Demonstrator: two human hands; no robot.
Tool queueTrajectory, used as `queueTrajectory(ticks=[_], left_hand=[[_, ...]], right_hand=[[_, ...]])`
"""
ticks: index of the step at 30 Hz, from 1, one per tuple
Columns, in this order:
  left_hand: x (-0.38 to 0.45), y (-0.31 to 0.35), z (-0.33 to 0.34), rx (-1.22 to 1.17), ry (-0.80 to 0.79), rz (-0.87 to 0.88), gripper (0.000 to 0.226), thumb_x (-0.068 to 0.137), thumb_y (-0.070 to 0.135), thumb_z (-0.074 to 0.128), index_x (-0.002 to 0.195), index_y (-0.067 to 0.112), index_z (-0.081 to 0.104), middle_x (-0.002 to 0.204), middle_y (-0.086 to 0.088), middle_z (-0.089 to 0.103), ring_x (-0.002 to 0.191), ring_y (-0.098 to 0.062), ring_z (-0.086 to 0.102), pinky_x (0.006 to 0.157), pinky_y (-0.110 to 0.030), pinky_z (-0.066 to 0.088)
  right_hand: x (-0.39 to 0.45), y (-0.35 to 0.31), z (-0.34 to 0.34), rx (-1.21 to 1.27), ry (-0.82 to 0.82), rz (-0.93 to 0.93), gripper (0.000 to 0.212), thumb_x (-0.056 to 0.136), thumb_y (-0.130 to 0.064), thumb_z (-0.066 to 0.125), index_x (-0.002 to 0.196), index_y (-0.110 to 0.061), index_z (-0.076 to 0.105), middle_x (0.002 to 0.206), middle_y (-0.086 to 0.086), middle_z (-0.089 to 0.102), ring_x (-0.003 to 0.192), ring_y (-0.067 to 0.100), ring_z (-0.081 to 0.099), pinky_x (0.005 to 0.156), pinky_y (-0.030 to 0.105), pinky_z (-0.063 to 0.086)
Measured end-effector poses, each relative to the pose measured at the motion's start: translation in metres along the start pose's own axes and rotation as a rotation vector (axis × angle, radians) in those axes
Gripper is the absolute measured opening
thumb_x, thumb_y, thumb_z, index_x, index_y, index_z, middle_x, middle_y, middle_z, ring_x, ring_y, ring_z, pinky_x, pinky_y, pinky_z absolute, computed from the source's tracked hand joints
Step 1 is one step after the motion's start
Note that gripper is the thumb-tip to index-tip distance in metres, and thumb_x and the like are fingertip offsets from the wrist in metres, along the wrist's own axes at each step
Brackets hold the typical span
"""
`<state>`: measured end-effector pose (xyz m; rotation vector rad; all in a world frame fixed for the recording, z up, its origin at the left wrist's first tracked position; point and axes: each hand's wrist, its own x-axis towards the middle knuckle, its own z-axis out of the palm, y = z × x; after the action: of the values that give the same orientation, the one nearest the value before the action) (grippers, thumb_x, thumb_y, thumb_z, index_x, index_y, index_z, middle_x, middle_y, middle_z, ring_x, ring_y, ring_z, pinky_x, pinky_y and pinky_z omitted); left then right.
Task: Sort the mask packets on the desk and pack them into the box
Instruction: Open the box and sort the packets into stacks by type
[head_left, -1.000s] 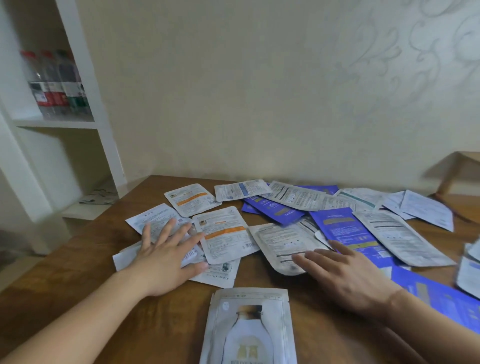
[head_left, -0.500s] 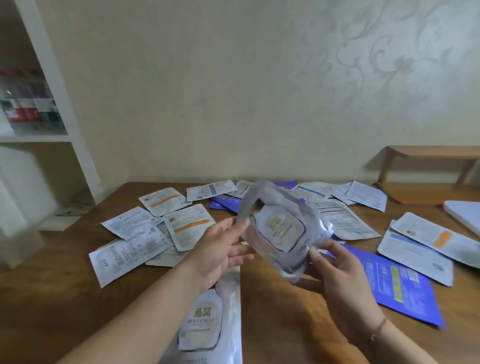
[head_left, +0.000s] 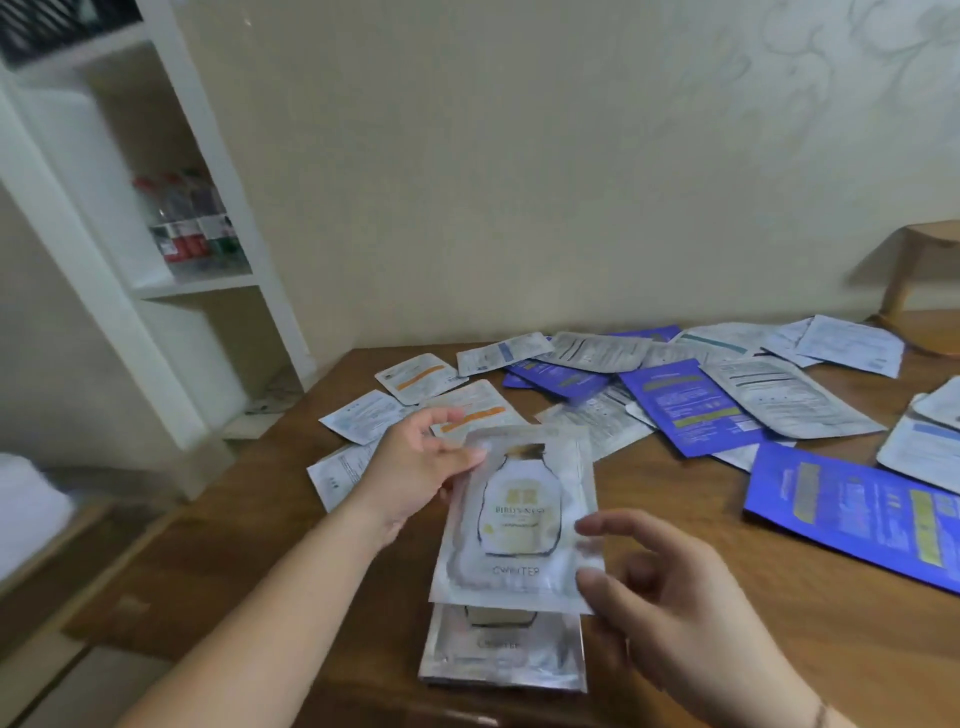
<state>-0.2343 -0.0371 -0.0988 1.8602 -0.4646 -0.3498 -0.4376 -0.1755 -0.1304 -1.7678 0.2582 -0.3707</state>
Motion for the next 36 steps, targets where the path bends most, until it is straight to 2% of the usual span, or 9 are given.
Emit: queueTrajectory(ticks=[7, 12, 18, 21, 25, 28, 30, 32, 36], left_hand=[[-0.01, -0.044, -0.008, 0.357, -0.027, 0.016, 0.031, 0.085, 0.028, 0.075, 0.113, 0.031, 0.062, 0.07, 0.001, 0.073, 0.049, -0.005, 0.056, 0.076, -0.034, 0.055], [-0.011, -0.052, -0.005, 0.532, 0.012, 0.066, 0.034, 0.086, 0.043, 0.071, 0.118, 0.032, 0.064, 0.074, 0.005, 0.069, 0.072, -0.006, 0.065, 0.079, -0.025, 0.053], [-0.035, -0.045, 0.004, 0.82, -0.141, 0.439, 0.064, 0.089, 0.068, 0.043, 0.147, 0.042, 0.032, 0.152, 0.026, 0.021, 0.139, 0.006, 0.015, 0.113, -0.022, 0.019], [-0.042, -0.051, 0.016, 0.956, -0.3, 0.473, 0.073, 0.088, 0.077, 0.029, 0.152, 0.046, 0.013, 0.16, 0.026, -0.007, 0.145, 0.004, -0.015, 0.121, -0.036, -0.003], [-0.042, -0.061, 0.02, 0.976, -0.316, 0.382, 0.079, 0.084, 0.081, 0.026, 0.152, 0.047, 0.006, 0.159, 0.027, -0.01, 0.144, 0.006, -0.019, 0.121, -0.049, -0.006], [-0.042, -0.062, 0.021, 1.018, -0.31, 0.377, 0.08, 0.082, 0.08, 0.026, 0.151, 0.047, 0.005, 0.159, 0.027, -0.011, 0.144, 0.005, -0.02, 0.121, -0.049, -0.007], [-0.041, -0.06, 0.02, 1.025, -0.309, 0.363, 0.081, 0.082, 0.08, 0.029, 0.152, 0.046, 0.004, 0.159, 0.026, -0.012, 0.143, 0.005, -0.022, 0.121, -0.049, -0.007], [-0.043, -0.055, 0.019, 1.014, -0.304, 0.349, 0.08, 0.083, 0.079, 0.032, 0.151, 0.046, 0.004, 0.159, 0.027, -0.015, 0.142, 0.005, -0.026, 0.121, -0.046, -0.01], [-0.05, -0.048, 0.028, 0.98, -0.249, 0.394, 0.073, 0.087, 0.078, 0.027, 0.151, 0.047, 0.01, 0.157, 0.029, -0.015, 0.139, 0.008, -0.03, 0.12, -0.042, -0.012]], right_hand=[[-0.004, 0.011, 0.023, -0.209, -0.128, 0.09, 0.029, 0.086, -0.018, 0.068, 0.111, -0.031, 0.061, 0.052, -0.006, 0.066, 0.052, -0.002, 0.06, 0.059, 0.007, 0.04], [-0.002, 0.018, 0.02, -0.337, -0.16, 0.095, 0.032, 0.082, -0.028, 0.071, 0.112, -0.035, 0.062, 0.059, -0.006, 0.068, 0.057, -0.003, 0.061, 0.065, 0.007, 0.042], [0.011, 0.033, 0.016, -0.874, 0.101, -0.376, 0.062, 0.081, -0.076, 0.043, 0.121, -0.032, 0.061, 0.105, -0.021, 0.064, 0.1, 0.004, 0.058, 0.076, 0.022, 0.051], [0.023, 0.046, 0.017, -1.102, -0.095, -0.351, 0.099, 0.076, -0.089, 0.033, 0.143, -0.018, 0.047, 0.149, 0.0, 0.044, 0.139, 0.028, 0.039, 0.105, 0.045, 0.041], [0.024, 0.052, 0.015, -1.239, -0.22, -0.261, 0.106, 0.074, -0.092, 0.027, 0.141, -0.014, 0.049, 0.151, 0.002, 0.041, 0.136, 0.026, 0.042, 0.103, 0.045, 0.029], [0.028, 0.041, 0.009, -1.154, -0.359, -0.239, 0.114, 0.068, -0.097, 0.017, 0.155, -0.024, 0.009, 0.161, -0.01, -0.007, 0.149, 0.017, -0.005, 0.121, 0.046, 0.009], [0.038, 0.031, 0.003, -1.022, -0.424, -0.141, 0.109, 0.065, -0.095, 0.005, 0.154, -0.032, -0.003, 0.159, -0.018, -0.017, 0.145, 0.005, -0.022, 0.121, 0.037, -0.005], [0.064, 0.023, -0.001, -0.84, -0.261, -0.13, 0.092, 0.076, -0.086, 0.013, 0.153, -0.035, 0.017, 0.161, -0.016, 0.008, 0.148, 0.004, 0.001, 0.12, 0.028, 0.009], [0.133, 0.03, -0.015, -0.988, -0.215, 0.01, 0.064, 0.098, -0.058, 0.03, 0.152, -0.026, 0.021, 0.163, -0.004, 0.01, 0.149, 0.017, 0.007, 0.121, 0.04, 0.013]])
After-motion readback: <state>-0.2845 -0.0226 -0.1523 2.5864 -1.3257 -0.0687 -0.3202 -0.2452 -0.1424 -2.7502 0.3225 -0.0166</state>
